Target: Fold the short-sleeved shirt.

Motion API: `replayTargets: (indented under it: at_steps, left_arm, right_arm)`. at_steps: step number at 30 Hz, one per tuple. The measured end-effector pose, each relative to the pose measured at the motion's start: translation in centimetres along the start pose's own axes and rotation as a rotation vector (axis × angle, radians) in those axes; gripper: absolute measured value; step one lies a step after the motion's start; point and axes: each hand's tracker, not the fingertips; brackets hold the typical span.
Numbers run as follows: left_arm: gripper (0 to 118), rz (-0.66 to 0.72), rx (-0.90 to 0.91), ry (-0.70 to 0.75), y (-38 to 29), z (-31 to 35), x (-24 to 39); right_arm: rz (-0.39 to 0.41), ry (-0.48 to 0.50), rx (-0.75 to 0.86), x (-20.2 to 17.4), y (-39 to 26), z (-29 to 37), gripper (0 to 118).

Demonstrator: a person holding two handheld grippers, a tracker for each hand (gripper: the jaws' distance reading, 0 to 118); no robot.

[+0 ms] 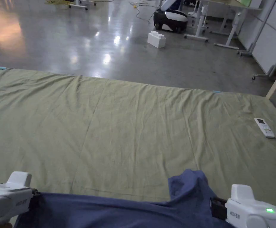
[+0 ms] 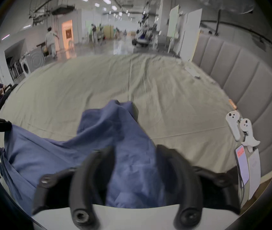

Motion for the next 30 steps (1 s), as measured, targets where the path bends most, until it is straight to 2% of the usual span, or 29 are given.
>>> replayTargets:
  at_steps: [1, 2, 3, 9, 13, 14, 16, 19, 20, 23, 30]
  left_arm:
    - [4, 0.002, 0.005, -0.002, 0.0, 0.1, -0.2]
    - [4, 0.003, 0.012, -0.001, -0.1, 0.4, -0.2]
    - [4, 0.007, 0.019, -0.003, -0.1, 0.6, -0.3]
    - [4, 0.045, 0.028, -0.005, -0.2, 1.1, -0.3]
    - [4, 0.049, 0.021, 0.000, -0.3, 1.1, -0.2]
    - [4, 0.050, 0.020, 0.000, -0.3, 1.1, -0.2]
    - [4, 0.049, 0.017, 0.003, -0.4, 1.1, -0.2]
    - [4, 0.049, 0.019, 0.005, -0.5, 1.2, 0.0]
    - [4, 0.049, 0.019, 0.004, -0.5, 1.3, 0.0]
    - [4, 0.054, 0.021, 0.003, -0.7, 1.5, 0.0]
    - [4, 0.054, 0.054, -0.010, -0.7, 3.5, -0.2]
  right_arm:
    - [0.005, 0.015, -0.047, 0.5, 0.7, -1.3, 70]
    - [0.009, -0.001, -0.066, 0.8, 1.3, -2.4, 79]
    - [0.015, -0.013, -0.076, 1.0, 1.7, -3.2, 80]
    - [-0.003, 0.028, -0.236, 1.3, 2.9, -8.9, 81]
    - [0.015, 0.006, -0.256, 0.4, 3.0, -9.7, 81]
    - [0.021, 0.000, -0.260, 0.3, 3.1, -9.6, 77]
    - [0.066, 0.010, -0.252, -0.2, 3.4, -9.4, 57]
    - [0.091, 0.012, -0.236, -1.1, 3.5, -9.2, 5]
    - [0.091, 0.020, -0.228, -1.2, 3.4, -9.2, 2]
    - [0.092, 0.016, -0.214, -1.3, 3.1, -8.9, 2]
    - [0.036, 0.056, -0.088, 0.5, 2.5, -3.9, 1]
